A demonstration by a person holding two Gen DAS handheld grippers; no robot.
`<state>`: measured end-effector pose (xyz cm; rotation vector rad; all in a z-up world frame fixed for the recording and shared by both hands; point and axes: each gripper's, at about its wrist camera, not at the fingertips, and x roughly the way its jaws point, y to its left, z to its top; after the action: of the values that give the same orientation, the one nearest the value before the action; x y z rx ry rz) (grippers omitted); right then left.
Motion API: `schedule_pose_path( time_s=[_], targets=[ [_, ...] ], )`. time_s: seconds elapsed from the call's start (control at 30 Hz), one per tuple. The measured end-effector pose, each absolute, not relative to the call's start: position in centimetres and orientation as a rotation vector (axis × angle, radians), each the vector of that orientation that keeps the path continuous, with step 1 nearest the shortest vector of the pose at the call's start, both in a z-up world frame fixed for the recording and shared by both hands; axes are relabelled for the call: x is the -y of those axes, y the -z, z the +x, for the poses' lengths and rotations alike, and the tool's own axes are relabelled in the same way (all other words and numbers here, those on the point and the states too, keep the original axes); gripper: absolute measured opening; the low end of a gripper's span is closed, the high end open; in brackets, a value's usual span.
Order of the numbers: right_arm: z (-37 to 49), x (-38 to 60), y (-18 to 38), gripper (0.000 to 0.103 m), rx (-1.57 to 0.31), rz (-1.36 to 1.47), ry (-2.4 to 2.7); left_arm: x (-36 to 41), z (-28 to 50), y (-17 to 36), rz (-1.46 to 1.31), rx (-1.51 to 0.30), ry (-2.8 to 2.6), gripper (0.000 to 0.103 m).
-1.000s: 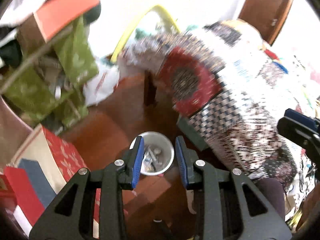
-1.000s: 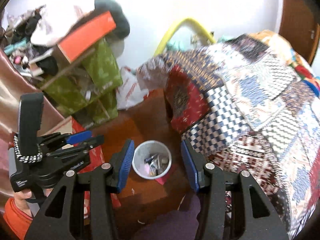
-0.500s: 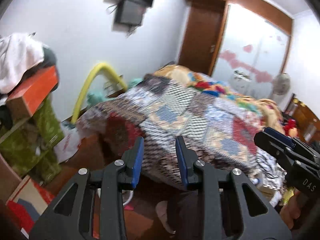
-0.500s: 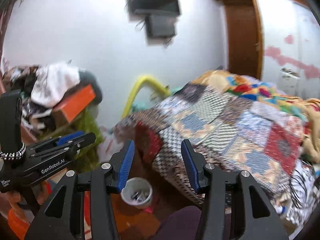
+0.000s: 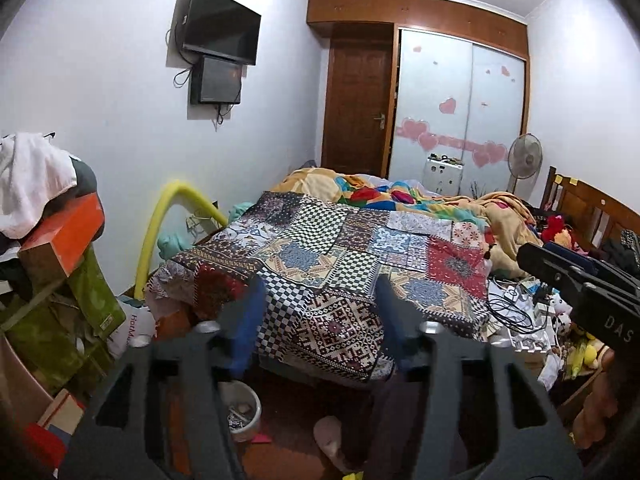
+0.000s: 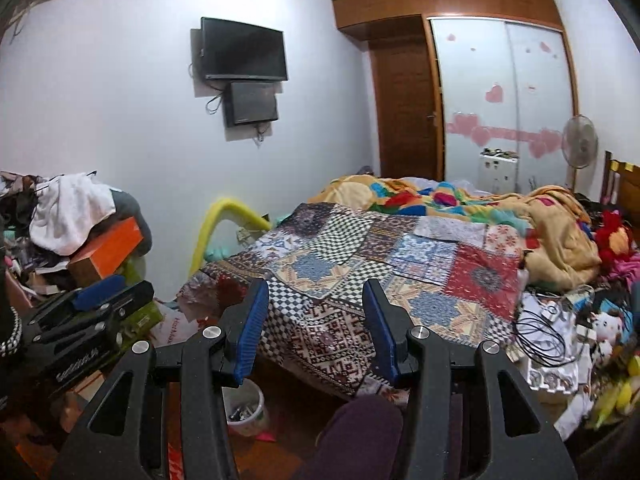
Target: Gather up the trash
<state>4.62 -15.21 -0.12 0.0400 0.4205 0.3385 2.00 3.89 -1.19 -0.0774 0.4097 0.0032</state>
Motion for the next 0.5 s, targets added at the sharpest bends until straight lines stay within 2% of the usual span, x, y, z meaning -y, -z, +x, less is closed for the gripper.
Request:
schedule_pose_path(
  time_s=[0.03, 0.07, 0.13, 0.2, 0.23, 0.5],
  targets=[
    [4.3, 15.2, 0.1, 0.063, -0.413, 0.037, -0.324, -3.8, 1.7, 1.3, -0.08, -0.412, 0.0, 0.072],
    [3.9, 15.4, 0.2, 0.077, -0.406, 0.036, -0.316, -3.8, 1.4, 1.4, -0.084, -0.41, 0.0, 0.077],
    [2.8, 15.9, 0.2, 0.085, -0.38, 0.046, -0.295, -3.8, 0.7, 1.5, -0.089, -0.401, -0.006, 0.084],
    [2.0, 16.3, 0.3, 0.1, -0.376, 0.043, -0.287, -4.0, 0.3, 1.7, -0.09, -0.399, -0.015, 0.088],
    [1.8, 16.4, 0.3, 0.103, -0.376, 0.042, -0.283, -4.0, 0.1, 1.7, -0.09, -0.401, -0.014, 0.088],
    [0.7, 16.8, 0.2, 0.103, -0.372, 0.066, -0.271, -4.2, -1.2, 2.3, -0.098, -0.404, -0.013, 0.088]
  ],
)
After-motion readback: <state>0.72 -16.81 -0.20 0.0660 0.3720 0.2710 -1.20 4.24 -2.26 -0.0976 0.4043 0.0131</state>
